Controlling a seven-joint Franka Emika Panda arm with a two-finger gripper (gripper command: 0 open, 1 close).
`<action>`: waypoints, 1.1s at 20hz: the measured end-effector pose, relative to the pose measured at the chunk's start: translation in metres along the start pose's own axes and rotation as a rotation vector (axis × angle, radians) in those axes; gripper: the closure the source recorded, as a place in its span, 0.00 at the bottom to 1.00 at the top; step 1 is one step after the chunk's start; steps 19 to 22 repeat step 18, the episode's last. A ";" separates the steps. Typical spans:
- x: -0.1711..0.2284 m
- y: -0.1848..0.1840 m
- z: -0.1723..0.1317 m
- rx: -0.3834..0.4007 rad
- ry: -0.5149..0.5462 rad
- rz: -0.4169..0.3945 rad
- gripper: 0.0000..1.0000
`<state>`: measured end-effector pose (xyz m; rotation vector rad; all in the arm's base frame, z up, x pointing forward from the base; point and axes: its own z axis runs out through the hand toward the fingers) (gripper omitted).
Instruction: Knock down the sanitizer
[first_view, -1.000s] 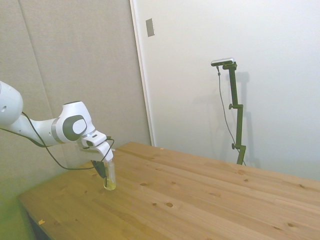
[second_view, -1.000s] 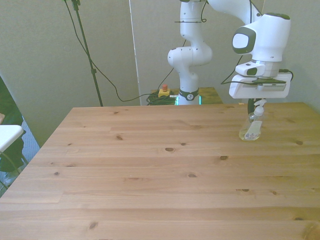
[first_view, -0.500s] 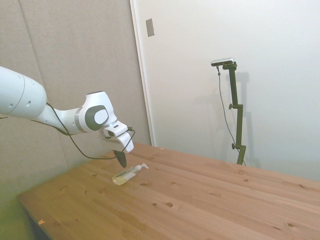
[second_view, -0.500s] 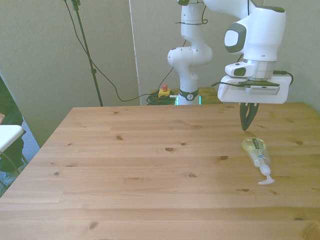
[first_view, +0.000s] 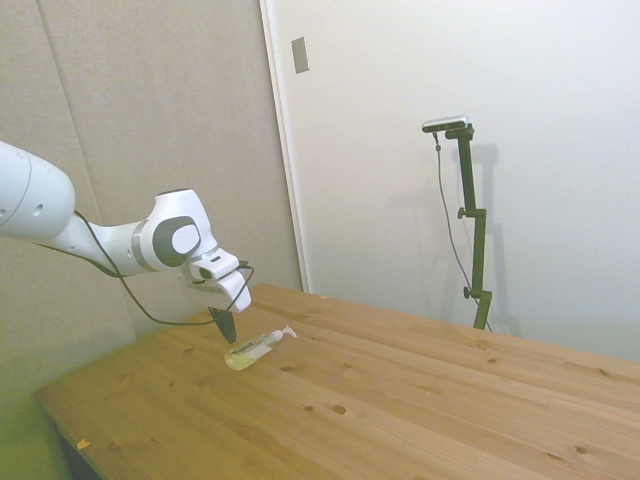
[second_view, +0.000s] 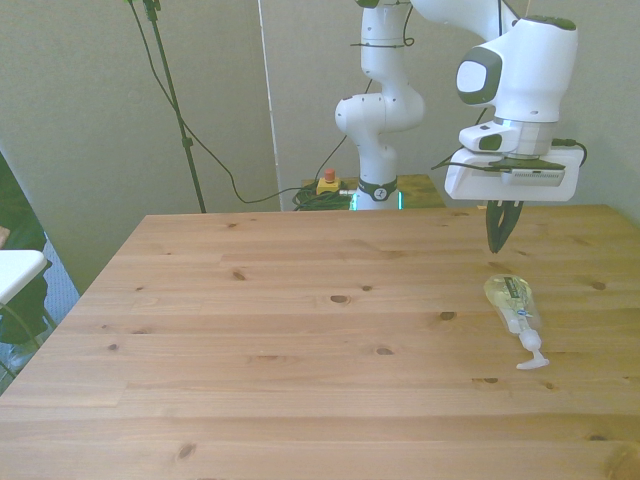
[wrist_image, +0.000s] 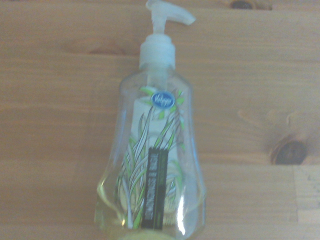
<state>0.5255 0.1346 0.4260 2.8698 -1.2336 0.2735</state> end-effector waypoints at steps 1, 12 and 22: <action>-0.008 0.004 -0.001 -0.001 0.000 -0.009 1.00; -0.034 0.063 -0.022 0.004 0.001 -0.030 0.00; -0.022 0.090 -0.032 0.007 0.016 -0.016 0.00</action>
